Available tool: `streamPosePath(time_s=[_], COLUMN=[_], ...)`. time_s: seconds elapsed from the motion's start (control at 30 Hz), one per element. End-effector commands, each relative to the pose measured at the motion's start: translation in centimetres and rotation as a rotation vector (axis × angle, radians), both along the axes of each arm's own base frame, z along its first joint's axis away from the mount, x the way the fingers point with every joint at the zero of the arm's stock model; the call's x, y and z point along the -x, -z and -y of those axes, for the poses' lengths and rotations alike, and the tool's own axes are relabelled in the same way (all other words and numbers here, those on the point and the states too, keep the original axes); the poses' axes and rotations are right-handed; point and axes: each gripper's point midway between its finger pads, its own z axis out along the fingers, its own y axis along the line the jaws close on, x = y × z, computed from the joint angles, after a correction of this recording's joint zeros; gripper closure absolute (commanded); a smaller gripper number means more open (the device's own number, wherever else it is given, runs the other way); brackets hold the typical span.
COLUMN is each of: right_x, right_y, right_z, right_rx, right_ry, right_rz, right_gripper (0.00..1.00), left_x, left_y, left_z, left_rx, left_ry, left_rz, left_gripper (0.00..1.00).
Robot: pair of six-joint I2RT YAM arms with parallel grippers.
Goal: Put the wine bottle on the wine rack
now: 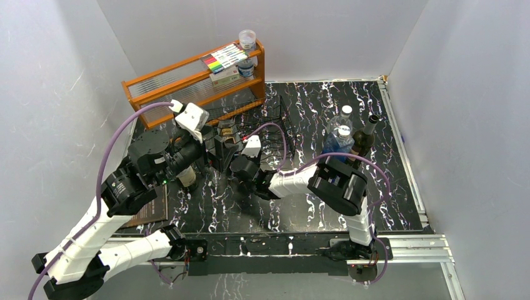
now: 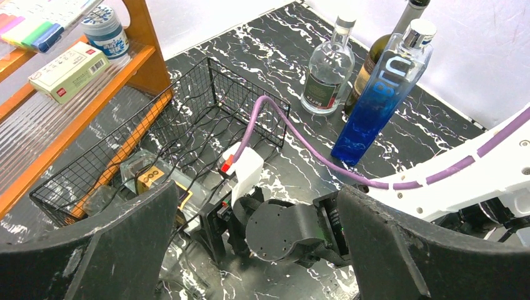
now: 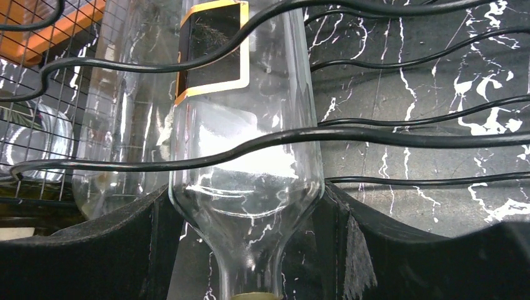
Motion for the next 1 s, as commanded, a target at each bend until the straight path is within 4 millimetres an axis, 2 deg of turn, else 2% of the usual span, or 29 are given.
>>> streamPosePath(time_s=[0.0, 0.17, 0.3, 0.4, 0.47, 0.5, 0.53, 0.6, 0.67, 0.73, 0.77, 0.83, 0.87, 0.97], right_x=[-2.3, -1.7, -1.1, 0.1, 0.6, 0.9, 1.8, 3.0, 4.1, 4.8, 5.2, 6.2, 6.2, 6.1], right_y=[-8.8, -9.0, -9.8, -10.6, -13.1, -15.2, -18.9, -22.5, -25.5, -26.6, -28.0, -28.8, -29.8, -31.1], right_z=[-2.5, -2.7, -2.4, 0.2, 2.6, 3.9, 5.3, 7.3, 10.3, 12.0, 12.7, 14.6, 15.0, 18.4], right_rx=[-0.299, -0.32, -0.328, -0.319, -0.297, -0.27, -0.199, -0.114, -0.052, -0.014, -0.011, 0.077, 0.077, 0.185], right_ry=[0.068, 0.037, -0.002, 0.012, 0.029, 0.018, -0.052, -0.116, -0.125, -0.134, -0.144, -0.165, -0.156, -0.076], right_rz=[0.104, 0.099, 0.105, 0.073, 0.098, 0.129, 0.194, 0.236, 0.245, 0.236, 0.244, 0.212, 0.222, 0.202], right_gripper=[0.6, 0.22, 0.05, 0.02, 0.02, 0.02, 0.02, 0.02, 0.02, 0.02, 0.03, 0.04, 0.04, 0.04], left_x=[0.4, 0.4, 0.4, 0.7, 1.3, 1.6, 2.0, 2.1, 1.8, 1.4, 1.0, 0.6, 0.5, 0.0], left_y=[-1.7, -1.8, -1.3, -1.7, -3.1, -3.9, -4.9, -4.8, -2.5, -0.2, 1.7, 4.8, 5.7, 8.2], left_z=[-0.7, -0.8, -0.8, -1.1, -1.4, -1.5, -1.7, -1.8, -1.5, -1.7, -1.7, -1.9, -1.8, -1.7], left_rx=[0.035, 0.03, 0.014, 0.017, 0.05, 0.073, 0.098, 0.1, 0.064, 0.034, 0.008, -0.004, -0.004, 0.021], left_ry=[-0.01, -0.012, -0.012, -0.015, -0.009, -0.002, 0.003, 0.004, 0.0, -0.028, -0.049, -0.1, -0.109, -0.162], left_rz=[0.02, 0.024, 0.007, 0.002, 0.003, 0.009, 0.025, 0.026, -0.008, -0.042, -0.075, -0.136, -0.156, -0.217], left_gripper=[0.02, 0.02, 0.02, 0.02, 0.02, 0.02, 0.02, 0.02, 0.02, 0.02, 0.02, 0.02, 0.02, 0.02])
